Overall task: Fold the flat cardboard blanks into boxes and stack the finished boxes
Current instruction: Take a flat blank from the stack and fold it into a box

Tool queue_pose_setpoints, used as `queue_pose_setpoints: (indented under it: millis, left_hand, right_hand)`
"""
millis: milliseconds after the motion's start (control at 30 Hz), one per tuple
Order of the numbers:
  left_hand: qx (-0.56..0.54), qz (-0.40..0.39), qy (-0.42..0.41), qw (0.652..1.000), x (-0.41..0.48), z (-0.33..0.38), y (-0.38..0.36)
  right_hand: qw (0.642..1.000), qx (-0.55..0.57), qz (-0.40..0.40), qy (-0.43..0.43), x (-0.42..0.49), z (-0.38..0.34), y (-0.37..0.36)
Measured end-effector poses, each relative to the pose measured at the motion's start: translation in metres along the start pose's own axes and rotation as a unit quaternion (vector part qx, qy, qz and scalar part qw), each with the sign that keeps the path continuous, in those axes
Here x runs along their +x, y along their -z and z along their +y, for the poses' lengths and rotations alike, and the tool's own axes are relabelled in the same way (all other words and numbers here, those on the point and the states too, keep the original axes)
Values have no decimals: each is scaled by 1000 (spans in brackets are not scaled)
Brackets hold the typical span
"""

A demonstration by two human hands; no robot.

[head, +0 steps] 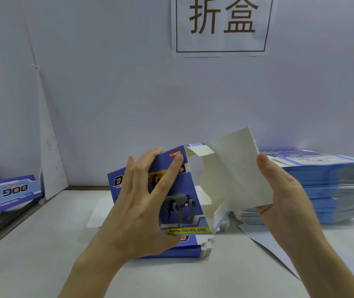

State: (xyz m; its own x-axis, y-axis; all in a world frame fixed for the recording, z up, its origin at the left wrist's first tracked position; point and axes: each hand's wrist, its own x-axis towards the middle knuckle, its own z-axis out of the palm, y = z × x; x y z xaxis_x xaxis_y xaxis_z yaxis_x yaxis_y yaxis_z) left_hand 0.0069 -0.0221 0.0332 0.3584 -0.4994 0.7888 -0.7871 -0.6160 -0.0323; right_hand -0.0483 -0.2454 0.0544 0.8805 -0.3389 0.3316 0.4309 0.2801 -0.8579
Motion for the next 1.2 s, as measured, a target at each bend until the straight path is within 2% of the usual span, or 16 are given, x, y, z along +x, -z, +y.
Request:
queue_pose_setpoints:
  millis: [100, 267, 367, 433, 600, 700, 767, 867, 900, 967, 1033, 1133, 1200]
  left_hand:
    - [-3, 12, -4, 1000, 1, 1, 1]
    - [25, 7, -16, 1000, 1, 1, -2]
    - [17, 18, -32, 999, 1, 7, -6]
    - [-2, 26, -32, 999, 2, 11, -7]
    - [6, 26, -30, 999, 2, 9, -7]
    - [-4, 28, -23, 999, 2, 7, -5]
    - [-2, 26, -18, 1000, 1, 5, -4]
    - [-13, 32, 15, 999, 1, 2, 2]
    - [-19, 39, 24, 999, 2, 3, 3]
    - [-23, 48, 34, 998, 3, 5, 5]
    - [-4, 44, 34, 998, 4, 9, 2]
    - [24, 36, 32, 999, 4, 12, -3]
    - [15, 35, 49, 998, 4, 11, -2]
  right_hand:
    - [998, -31, 26, 51, -1, 3, -1]
    - [991, -121, 20, 61, -2, -7, 2]
    - [982, -154, 49, 101, 0, -12, 8]
    - [976, -163, 74, 123, 1, -13, 11]
    - [983, -150, 34, 98, 0, -16, 10]
    - [982, -145, 47, 113, 1, -13, 10]
    - [984, -144, 16, 102, 2, -13, 12]
    - [984, -121, -110, 67, 1, -19, 17]
    - [981, -130, -130, 66, 1, -21, 17]
    - [968, -201, -110, 103, 0, -19, 16]
    - [948, -267, -75, 158, -2, -14, 10]
    - [902, -364, -83, 216, -5, -5, 1]
    - [889, -386, -84, 232, -5, -3, 1]
